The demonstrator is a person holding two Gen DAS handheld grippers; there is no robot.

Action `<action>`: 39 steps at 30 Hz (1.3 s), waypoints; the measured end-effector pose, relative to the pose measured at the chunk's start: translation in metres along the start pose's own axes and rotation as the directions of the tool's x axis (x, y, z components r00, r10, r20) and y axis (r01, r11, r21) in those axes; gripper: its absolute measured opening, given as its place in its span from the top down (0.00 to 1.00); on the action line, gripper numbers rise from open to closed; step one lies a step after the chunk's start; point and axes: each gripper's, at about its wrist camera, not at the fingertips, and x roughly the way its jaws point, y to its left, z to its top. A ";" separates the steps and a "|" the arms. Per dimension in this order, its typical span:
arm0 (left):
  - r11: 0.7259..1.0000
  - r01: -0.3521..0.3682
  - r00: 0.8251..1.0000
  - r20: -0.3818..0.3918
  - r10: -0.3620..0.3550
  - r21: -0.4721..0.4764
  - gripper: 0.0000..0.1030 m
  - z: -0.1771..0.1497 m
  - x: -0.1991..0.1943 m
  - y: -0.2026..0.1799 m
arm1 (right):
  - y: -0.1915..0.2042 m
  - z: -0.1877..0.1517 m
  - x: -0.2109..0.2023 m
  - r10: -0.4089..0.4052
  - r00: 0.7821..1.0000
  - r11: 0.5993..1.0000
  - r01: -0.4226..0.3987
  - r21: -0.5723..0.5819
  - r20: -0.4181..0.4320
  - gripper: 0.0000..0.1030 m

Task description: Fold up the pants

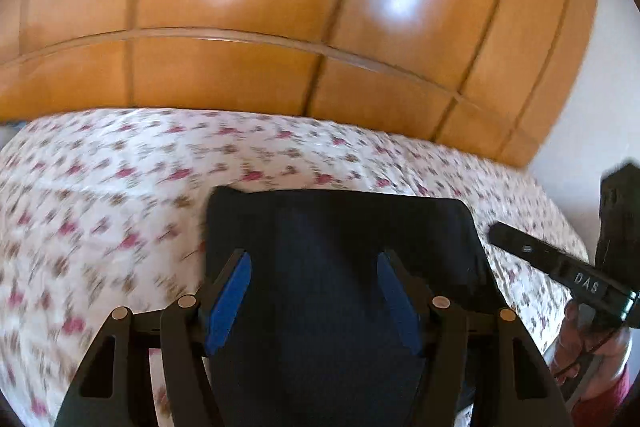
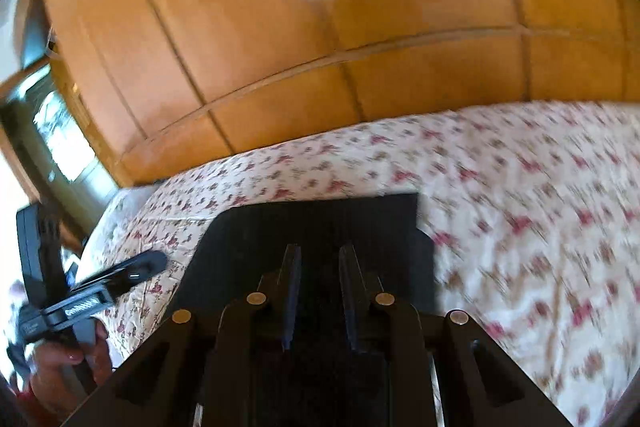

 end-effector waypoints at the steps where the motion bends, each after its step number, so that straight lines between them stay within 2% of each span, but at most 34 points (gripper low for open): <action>1: 1.000 -0.005 1.000 -0.025 0.005 0.009 0.38 0.004 0.010 -0.003 | 0.007 0.004 0.009 -0.003 1.000 1.000 0.003 -0.025 -0.019 0.80; 3: 1.000 -0.013 0.997 -0.077 0.015 0.027 0.45 0.013 0.035 -0.009 | 0.018 0.011 0.031 -0.010 0.998 0.996 0.005 -0.086 -0.057 0.80; 7: 0.991 -0.085 0.988 -0.123 0.097 0.099 0.46 0.015 0.078 -0.014 | 0.020 0.012 0.075 -0.080 0.989 0.987 0.062 -0.146 -0.125 0.80; 9: 0.992 -0.086 0.985 -0.139 0.098 0.092 0.46 0.013 0.090 -0.010 | 0.009 0.011 0.093 -0.105 0.982 0.987 0.084 -0.135 -0.156 0.83; 11: 0.995 -0.076 0.986 -0.145 0.084 0.062 0.46 0.013 0.099 -0.005 | -0.005 0.009 0.105 -0.097 0.979 0.992 0.082 -0.091 -0.178 0.84; 17: 0.994 -0.099 0.982 -0.159 0.104 0.041 0.45 0.014 0.121 -0.003 | -0.025 0.007 0.121 -0.061 0.983 0.998 0.060 -0.011 -0.175 0.87; 31: 0.995 -0.089 0.988 -0.121 0.093 0.038 0.45 0.009 0.113 -0.004 | -0.026 0.002 0.117 -0.071 0.990 0.997 0.070 -0.008 -0.122 0.88; 35: 0.996 -0.080 0.990 -0.110 0.082 0.029 0.45 0.008 0.100 -0.003 | -0.026 0.001 0.110 -0.048 0.994 0.999 0.048 0.001 -0.096 0.88; 39: 0.993 -0.100 0.990 -0.088 0.106 0.067 0.45 0.002 0.078 -0.009 | -0.019 0.000 0.089 -0.047 0.997 0.999 0.047 -0.012 -0.058 0.85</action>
